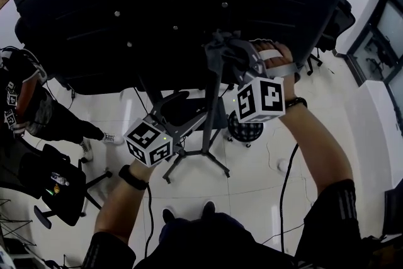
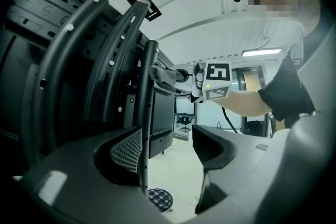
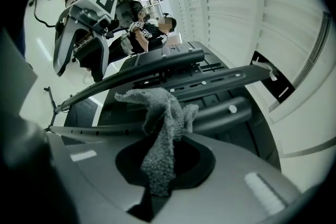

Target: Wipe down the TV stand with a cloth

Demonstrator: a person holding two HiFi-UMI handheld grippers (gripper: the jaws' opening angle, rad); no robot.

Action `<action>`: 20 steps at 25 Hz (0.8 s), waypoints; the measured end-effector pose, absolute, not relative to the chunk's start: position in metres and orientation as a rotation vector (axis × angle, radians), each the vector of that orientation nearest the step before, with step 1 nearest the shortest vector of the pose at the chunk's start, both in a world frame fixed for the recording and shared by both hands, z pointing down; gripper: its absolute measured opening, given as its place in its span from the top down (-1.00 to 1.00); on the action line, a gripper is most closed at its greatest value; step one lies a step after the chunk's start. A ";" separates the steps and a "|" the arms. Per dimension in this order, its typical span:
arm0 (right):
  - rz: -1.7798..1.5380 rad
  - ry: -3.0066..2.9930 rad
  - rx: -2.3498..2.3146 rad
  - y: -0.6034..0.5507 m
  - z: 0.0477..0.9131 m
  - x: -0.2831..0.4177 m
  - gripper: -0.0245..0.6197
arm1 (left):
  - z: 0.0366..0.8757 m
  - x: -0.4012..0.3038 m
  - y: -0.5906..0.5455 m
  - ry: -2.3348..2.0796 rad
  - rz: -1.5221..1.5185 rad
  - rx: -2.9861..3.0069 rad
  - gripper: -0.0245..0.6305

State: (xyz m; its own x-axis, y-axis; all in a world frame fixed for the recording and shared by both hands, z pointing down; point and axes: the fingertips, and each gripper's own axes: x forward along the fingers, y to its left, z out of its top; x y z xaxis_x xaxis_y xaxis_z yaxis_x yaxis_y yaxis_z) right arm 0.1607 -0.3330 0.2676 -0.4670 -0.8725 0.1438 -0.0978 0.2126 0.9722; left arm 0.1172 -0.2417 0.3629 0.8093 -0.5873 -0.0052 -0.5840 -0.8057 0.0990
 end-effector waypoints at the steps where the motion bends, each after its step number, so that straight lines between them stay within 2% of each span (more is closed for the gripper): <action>1: -1.310 -1.746 0.892 -0.333 0.275 0.160 0.85 | 0.366 0.118 -0.243 -0.940 -0.055 2.894 -0.06; 20: -1.061 -1.873 0.679 -0.321 0.439 0.155 0.85 | 0.446 0.122 -0.246 -0.939 -0.033 2.784 -0.06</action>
